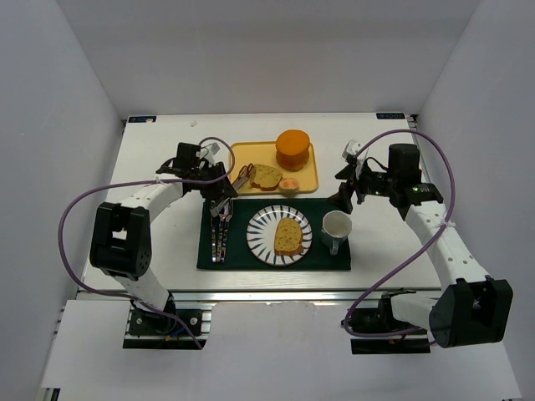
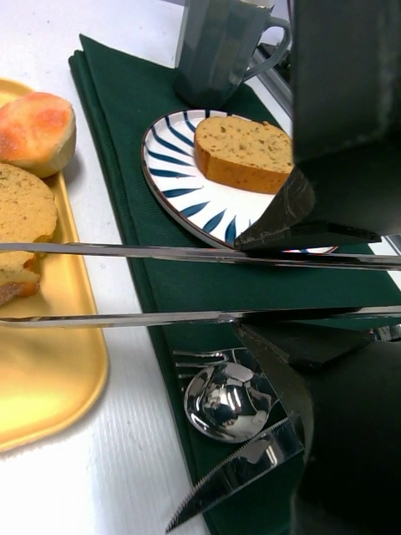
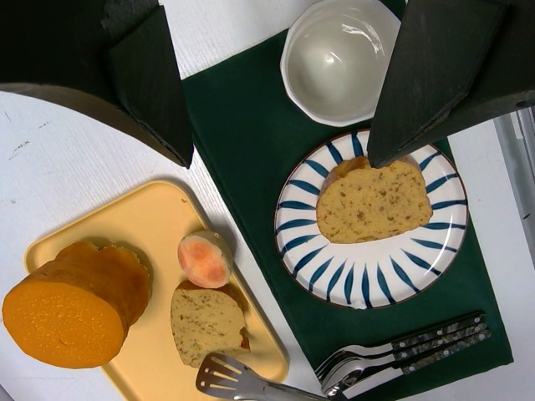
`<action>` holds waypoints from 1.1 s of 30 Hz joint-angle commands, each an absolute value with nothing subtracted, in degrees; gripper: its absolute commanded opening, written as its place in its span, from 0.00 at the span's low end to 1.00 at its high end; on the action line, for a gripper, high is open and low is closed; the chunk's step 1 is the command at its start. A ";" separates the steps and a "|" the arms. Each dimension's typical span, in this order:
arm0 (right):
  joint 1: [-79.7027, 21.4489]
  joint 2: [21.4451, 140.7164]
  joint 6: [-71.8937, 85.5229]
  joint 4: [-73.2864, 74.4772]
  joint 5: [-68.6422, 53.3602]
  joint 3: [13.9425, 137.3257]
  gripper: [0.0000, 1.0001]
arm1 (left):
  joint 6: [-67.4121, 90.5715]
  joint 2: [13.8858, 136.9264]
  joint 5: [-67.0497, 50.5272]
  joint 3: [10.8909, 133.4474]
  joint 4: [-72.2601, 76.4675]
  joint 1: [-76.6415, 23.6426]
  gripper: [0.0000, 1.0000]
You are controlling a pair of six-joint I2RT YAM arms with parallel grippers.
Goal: Place the bread
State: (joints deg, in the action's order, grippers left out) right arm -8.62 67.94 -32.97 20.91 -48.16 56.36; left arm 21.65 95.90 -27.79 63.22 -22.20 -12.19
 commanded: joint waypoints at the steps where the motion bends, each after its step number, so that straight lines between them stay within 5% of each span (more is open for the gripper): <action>1: -8.35 67.06 -32.70 19.51 -49.04 56.87 0.89 | 21.71 92.81 -31.81 62.23 -19.78 -12.30 0.46; 5: -8.35 67.15 -32.70 19.51 -49.22 56.87 0.89 | 21.10 93.51 -31.90 62.58 -21.18 -12.39 0.43; 16: -8.44 66.97 -32.70 19.77 -48.96 57.22 0.89 | 21.44 90.63 -33.22 63.54 -21.27 -12.13 0.00; 25: -8.35 66.80 -32.70 20.30 -49.31 57.13 0.89 | 25.83 74.28 -30.40 60.57 -26.01 -11.07 0.00; 33: -8.35 67.06 -32.78 20.39 -50.18 57.22 0.89 | 33.74 54.79 -39.80 43.54 -27.86 -11.34 0.00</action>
